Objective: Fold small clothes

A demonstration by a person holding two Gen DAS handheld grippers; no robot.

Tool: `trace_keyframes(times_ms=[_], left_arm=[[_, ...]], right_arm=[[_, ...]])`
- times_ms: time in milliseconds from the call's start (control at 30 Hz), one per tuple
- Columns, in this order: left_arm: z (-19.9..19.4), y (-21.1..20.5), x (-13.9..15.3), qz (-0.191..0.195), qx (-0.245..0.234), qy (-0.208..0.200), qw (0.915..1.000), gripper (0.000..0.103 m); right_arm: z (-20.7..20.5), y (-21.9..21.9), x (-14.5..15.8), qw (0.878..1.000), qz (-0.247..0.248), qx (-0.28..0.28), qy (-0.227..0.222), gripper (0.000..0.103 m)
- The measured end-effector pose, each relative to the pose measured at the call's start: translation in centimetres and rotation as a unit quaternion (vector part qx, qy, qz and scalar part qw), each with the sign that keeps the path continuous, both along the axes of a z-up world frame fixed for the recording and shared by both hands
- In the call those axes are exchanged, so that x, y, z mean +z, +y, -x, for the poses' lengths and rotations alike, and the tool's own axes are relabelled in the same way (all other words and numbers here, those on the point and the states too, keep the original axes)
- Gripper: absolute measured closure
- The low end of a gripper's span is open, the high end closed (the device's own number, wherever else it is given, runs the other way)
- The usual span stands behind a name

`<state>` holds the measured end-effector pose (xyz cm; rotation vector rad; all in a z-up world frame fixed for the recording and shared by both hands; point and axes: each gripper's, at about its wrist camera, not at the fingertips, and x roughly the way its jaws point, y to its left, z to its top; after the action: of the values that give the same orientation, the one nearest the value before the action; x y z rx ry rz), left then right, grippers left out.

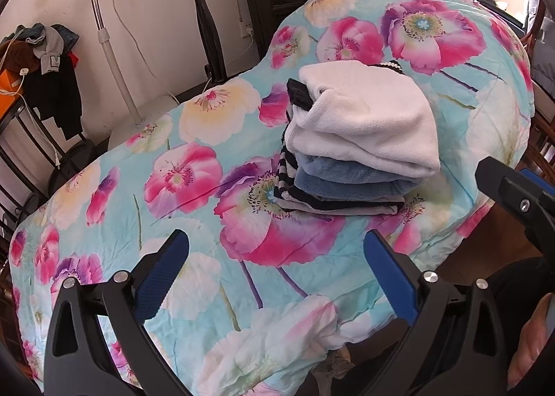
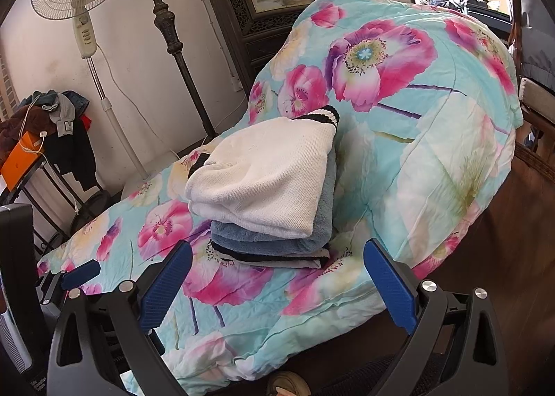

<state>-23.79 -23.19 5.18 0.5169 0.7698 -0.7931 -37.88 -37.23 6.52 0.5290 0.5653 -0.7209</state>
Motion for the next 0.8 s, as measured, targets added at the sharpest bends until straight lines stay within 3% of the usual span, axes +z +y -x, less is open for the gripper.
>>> trace_keyframes(times_ms=[167,800], left_arm=[[0.55,0.13,0.17,0.012,0.0,-0.02,0.9997,0.005],[0.67,0.08,0.37,0.007,-0.006,-0.022,0.9997,0.005]], right_arm=[[0.0,0.0,-0.01,1.0,0.0,0.0,-0.001,0.004],[-0.1,-0.32,0.01,1.0,-0.001,0.002,-0.002,0.004]])
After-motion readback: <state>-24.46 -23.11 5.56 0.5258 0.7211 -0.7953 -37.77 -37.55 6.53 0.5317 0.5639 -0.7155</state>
